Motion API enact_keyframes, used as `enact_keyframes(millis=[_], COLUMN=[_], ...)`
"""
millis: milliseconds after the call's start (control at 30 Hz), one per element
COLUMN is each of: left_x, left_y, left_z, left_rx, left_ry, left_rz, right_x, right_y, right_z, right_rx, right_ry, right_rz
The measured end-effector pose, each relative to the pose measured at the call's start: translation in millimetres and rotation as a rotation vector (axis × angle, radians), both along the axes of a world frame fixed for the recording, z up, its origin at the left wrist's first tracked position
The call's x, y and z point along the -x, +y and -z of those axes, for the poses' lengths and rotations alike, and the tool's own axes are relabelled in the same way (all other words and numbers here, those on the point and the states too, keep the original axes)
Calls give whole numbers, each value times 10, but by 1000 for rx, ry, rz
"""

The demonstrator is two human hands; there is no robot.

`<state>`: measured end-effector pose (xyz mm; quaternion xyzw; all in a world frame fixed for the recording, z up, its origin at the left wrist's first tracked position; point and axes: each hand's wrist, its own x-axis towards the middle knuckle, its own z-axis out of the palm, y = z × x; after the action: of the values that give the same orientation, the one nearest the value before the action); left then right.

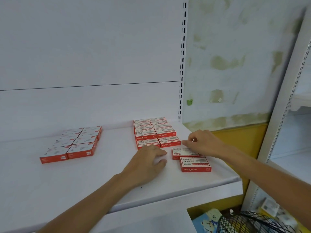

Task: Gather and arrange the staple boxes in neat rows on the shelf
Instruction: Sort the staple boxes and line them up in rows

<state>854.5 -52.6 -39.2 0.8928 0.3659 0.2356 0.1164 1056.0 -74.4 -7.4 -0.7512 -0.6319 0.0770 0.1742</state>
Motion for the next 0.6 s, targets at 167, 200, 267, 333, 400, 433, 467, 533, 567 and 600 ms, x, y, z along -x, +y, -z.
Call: enact_keyframes(millis=[167, 200, 267, 333, 400, 433, 467, 533, 567, 600], left_x=[11, 22, 43, 59, 76, 87, 96, 118, 126, 134], left_y=[-63, -67, -60, -41, -30, -24, -13, 20, 35, 49], left_z=[-41, -48, -52, -43, -41, -44, -47, -72, -88, -105], left_rx=[43, 48, 64, 91, 137, 153, 156, 135, 127, 123], left_ry=[-59, -76, -134, -221, -331, -384, -437, -524, -555, -583], left_rz=[21, 19, 10, -2, -9, -16, -27, -65, -81, -87], right_x=[188, 202, 222, 239, 253, 261, 272, 286, 298, 315], right_y=[-62, -69, -78, -78, -69, -55, -47, -12, 11, 22], right_z=[-68, -74, -74, -65, -75, -88, -111, -158, -181, -207], right_rx=[41, 42, 34, -3, -86, -135, -175, -199, -183, -161], right_ry=[59, 59, 66, 70, 78, 101, 134, 257, 347, 429], right_rz=[-109, -128, -144, -161, -193, -211, -228, -260, -275, -292])
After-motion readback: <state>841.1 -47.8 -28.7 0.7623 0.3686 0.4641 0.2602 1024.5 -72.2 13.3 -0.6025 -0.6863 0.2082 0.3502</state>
